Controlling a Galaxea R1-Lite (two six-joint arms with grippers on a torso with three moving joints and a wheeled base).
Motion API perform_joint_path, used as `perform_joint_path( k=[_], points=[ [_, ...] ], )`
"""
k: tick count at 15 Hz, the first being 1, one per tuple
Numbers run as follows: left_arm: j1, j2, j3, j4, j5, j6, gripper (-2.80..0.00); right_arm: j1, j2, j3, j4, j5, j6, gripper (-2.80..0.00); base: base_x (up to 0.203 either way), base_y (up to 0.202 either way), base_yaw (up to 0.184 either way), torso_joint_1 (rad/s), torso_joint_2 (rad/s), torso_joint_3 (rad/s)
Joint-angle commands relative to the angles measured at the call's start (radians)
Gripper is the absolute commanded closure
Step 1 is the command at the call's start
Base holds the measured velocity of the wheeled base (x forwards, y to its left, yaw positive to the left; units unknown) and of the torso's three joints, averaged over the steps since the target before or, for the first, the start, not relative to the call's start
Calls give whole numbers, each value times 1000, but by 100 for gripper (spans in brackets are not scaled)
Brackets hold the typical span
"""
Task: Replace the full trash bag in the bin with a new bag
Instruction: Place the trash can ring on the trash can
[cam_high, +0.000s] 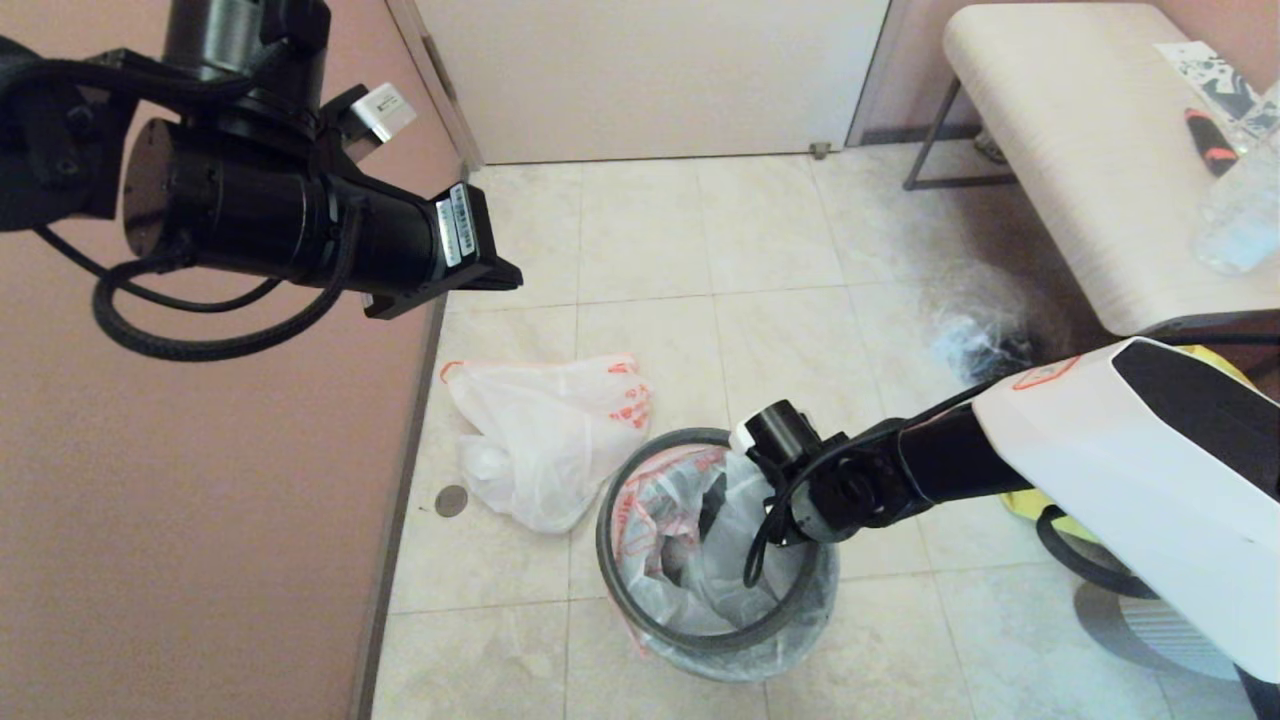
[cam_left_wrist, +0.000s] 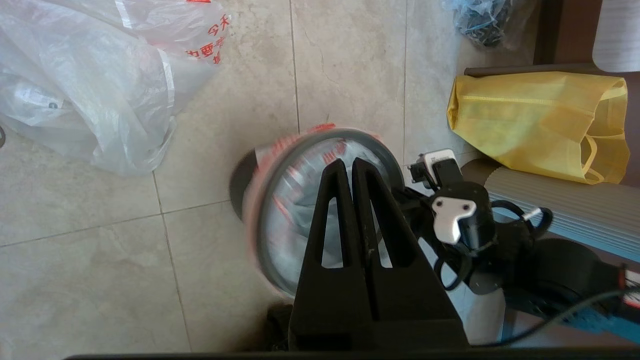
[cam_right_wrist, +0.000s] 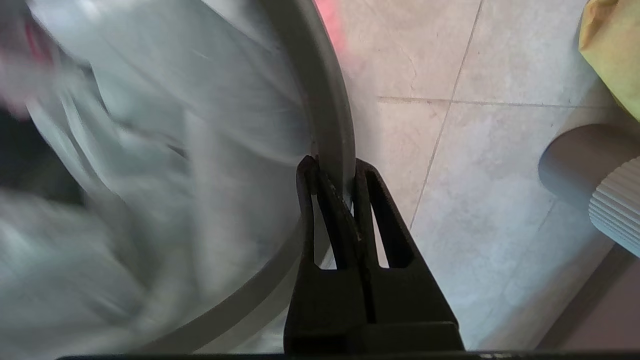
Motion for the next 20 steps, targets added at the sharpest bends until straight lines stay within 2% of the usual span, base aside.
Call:
perform_joint_path(
  k=[1,6,12,20],
  points=[
    [0,5,0,2,-1,-3,0,2,25,-6,2,-1,0,0,0,0,0,0,0,0],
    [0,5,0,1,-1,-3,0,27,-10,-7,7,-3,-9,0,0,0,0,0,0,0],
    [1,-3,0,2,-1,-3,0,23,-73,113,3,-38,-4,0,0,0,0,0,0,0],
    [1,4,0,1,-1,-3,0,11,-25,108,-21,-37,4,0,0,0,0,0,0,0]
  ],
)
